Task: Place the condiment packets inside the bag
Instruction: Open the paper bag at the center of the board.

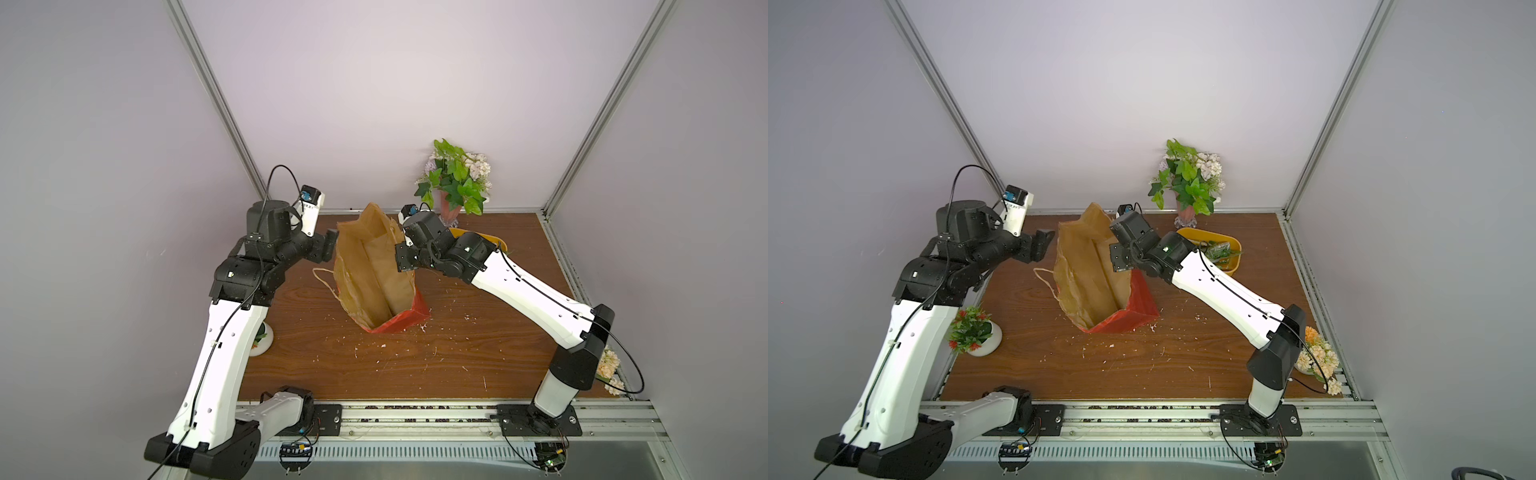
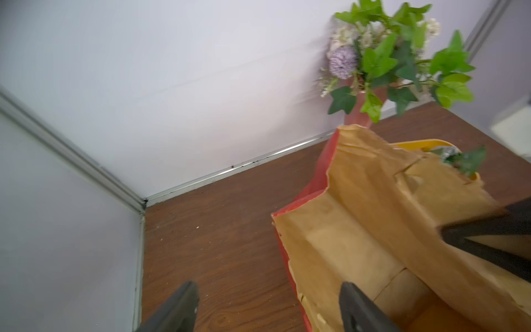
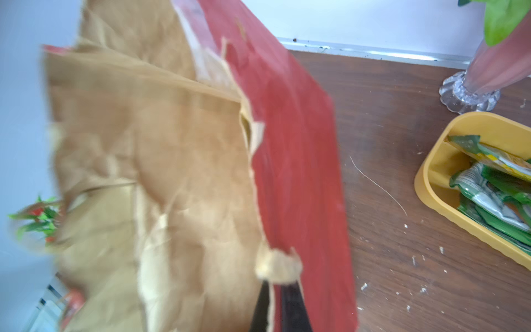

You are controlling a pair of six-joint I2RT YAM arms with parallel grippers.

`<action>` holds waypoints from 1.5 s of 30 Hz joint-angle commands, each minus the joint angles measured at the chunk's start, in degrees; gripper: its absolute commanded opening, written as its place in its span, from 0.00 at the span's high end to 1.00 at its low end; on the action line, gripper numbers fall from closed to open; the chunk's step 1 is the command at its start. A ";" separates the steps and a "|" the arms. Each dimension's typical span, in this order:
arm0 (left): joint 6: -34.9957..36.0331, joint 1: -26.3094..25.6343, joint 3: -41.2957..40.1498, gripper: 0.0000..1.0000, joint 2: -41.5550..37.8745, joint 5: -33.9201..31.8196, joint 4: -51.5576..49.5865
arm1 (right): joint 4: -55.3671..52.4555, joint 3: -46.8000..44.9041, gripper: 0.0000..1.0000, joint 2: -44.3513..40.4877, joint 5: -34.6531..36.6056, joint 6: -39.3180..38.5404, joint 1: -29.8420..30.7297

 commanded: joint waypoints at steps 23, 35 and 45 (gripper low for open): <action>-0.58 24.08 -14.81 0.21 -0.87 21.54 12.89 | 17.57 -12.34 1.00 -0.50 -22.86 11.56 -6.92; -0.73 24.07 -27.26 0.16 -2.28 23.22 21.21 | 23.18 -20.81 0.55 -6.33 -24.51 10.11 -11.04; -3.59 24.08 -39.26 0.00 -2.12 26.27 33.77 | 13.26 -12.52 0.05 -8.68 -17.80 2.42 -11.05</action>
